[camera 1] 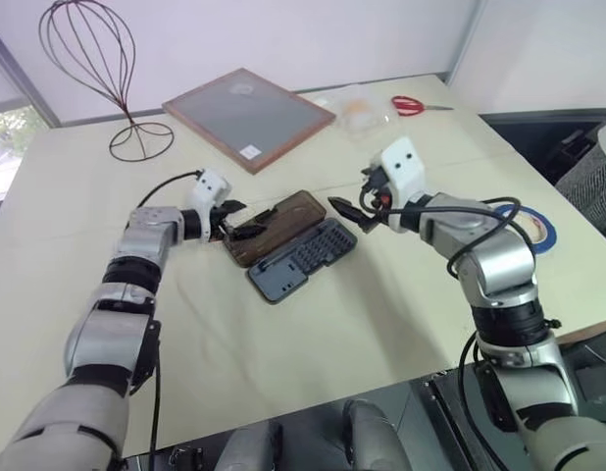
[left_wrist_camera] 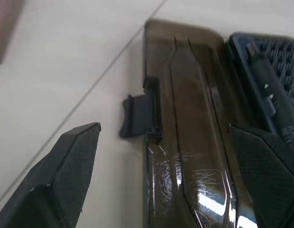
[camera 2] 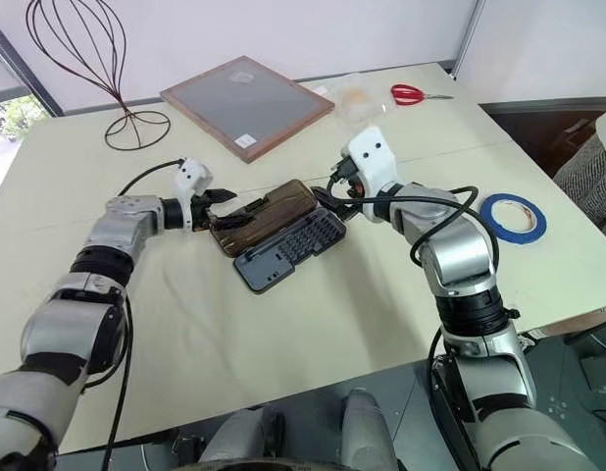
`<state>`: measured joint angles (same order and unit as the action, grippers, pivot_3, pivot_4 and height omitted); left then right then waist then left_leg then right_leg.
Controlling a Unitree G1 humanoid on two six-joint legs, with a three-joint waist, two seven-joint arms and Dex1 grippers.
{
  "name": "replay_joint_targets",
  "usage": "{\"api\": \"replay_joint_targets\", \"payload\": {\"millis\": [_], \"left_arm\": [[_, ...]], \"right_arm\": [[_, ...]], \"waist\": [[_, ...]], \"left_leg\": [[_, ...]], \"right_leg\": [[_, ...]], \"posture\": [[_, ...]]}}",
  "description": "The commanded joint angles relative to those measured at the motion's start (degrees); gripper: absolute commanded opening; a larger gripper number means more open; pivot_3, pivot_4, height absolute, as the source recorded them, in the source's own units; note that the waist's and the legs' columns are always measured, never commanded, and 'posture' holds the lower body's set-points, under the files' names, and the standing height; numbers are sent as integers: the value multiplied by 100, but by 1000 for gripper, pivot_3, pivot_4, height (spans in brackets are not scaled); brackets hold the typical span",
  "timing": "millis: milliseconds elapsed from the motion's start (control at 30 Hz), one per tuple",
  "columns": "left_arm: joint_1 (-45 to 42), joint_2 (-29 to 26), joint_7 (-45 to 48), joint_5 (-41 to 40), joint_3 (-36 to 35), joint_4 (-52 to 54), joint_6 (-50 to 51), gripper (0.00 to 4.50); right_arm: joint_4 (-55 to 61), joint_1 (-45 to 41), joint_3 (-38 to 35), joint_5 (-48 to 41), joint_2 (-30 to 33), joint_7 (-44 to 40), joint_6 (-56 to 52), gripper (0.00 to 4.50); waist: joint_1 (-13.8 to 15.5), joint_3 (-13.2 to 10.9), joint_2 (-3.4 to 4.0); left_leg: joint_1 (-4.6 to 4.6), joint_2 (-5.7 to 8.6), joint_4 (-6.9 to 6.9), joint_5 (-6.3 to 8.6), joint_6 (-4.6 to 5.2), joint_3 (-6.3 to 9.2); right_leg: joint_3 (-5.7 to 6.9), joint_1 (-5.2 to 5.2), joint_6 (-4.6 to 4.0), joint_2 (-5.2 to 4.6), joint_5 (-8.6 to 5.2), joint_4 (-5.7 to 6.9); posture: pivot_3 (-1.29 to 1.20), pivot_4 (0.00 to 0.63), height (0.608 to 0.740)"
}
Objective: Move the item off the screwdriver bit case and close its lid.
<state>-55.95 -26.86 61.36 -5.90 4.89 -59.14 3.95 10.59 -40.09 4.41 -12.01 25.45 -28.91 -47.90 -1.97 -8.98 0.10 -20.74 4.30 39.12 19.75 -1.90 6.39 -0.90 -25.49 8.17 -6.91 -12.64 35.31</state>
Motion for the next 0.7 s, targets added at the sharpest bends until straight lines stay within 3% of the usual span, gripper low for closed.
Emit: {"api": "replay_joint_targets", "payload": {"millis": [33, 200, 700], "left_arm": [[-229, -9, 1, 376, 152, -351, -544, 4435], [-318, -28, -212, 694, 177, -702, -935, 4435], [-57, -270, -294, 661, -109, -791, -856, 4435]], "right_arm": [[372, 22, -215, -40, 40, 116, -24, 4500], [477, 106, -228, -22, 44, 211, -45, 4500], [340, -8, -132, -5, 62, 166, 62, 4500]], "waist": [[-25, 0, 0], [-46, 0, -1], [-53, 0, -1]], "left_leg": [[-1, 0, 0, 0, 0, 0], [-2, 0, 0, 0, 0, 4], [-2, 0, 1, 0, 1, 5]], "right_leg": [[0, 0, 0, 0, 0, 0], [0, -1, 0, 0, 0, 1], [0, -2, 1, 0, 0, 4]], "posture": [[0, 150, 740], [0, 150, 740], [0, 150, 740]]}}
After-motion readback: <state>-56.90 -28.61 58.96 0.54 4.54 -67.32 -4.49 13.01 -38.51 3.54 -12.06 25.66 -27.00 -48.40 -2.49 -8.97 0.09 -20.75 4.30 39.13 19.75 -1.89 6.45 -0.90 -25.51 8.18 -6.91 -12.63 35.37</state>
